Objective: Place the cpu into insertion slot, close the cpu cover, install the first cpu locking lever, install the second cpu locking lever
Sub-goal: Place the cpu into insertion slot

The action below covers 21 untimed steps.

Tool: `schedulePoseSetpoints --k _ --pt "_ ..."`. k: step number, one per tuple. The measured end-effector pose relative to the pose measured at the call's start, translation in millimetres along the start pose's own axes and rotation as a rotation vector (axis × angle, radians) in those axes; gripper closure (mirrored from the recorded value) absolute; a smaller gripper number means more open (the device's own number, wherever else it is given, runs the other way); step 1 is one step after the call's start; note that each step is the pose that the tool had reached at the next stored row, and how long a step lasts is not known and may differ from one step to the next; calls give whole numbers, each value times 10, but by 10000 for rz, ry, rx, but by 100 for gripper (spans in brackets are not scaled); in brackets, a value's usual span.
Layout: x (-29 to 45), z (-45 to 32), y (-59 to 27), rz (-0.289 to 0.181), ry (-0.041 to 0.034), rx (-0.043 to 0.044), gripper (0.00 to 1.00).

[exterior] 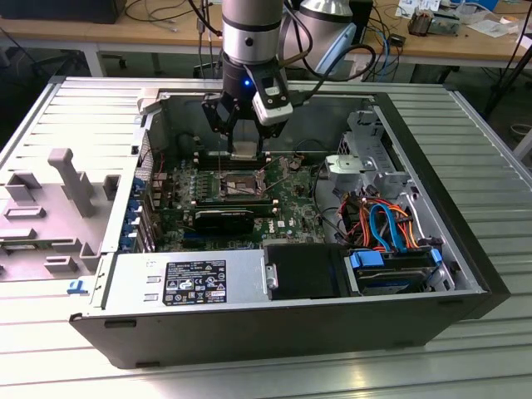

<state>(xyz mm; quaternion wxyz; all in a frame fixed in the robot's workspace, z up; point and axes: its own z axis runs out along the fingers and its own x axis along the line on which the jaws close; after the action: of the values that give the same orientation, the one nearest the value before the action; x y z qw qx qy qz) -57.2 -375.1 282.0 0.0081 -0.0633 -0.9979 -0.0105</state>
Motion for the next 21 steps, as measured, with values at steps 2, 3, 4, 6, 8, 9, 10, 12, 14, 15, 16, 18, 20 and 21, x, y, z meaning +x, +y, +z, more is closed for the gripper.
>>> schedulePoseSetpoints --k 2,3,4,6,8,9,10,12,14,15,16,18,20,21 --pt "0 2 0 12 0 0 46" --pt "0 3 0 16 0 -1 46" --pt "0 4 0 25 -1 0 46" --pt "0 5 0 37 -1 -1 46" --pt "0 8 0 55 -1 0 46" --pt "0 8 0 59 -2 -1 46" --pt "0 9 0 66 -1 -1 46" --pt "0 10 0 78 -2 -1 46" --pt "0 12 0 90 -2 -2 46" --pt "0 12 0 95 -2 -1 46" --pt "0 13 0 102 -2 -2 46" --pt "0 13 0 114 -2 -2 46" --pt "0 14 0 130 -3 -2 46" --pt "0 15 0 138 -3 -2 46"
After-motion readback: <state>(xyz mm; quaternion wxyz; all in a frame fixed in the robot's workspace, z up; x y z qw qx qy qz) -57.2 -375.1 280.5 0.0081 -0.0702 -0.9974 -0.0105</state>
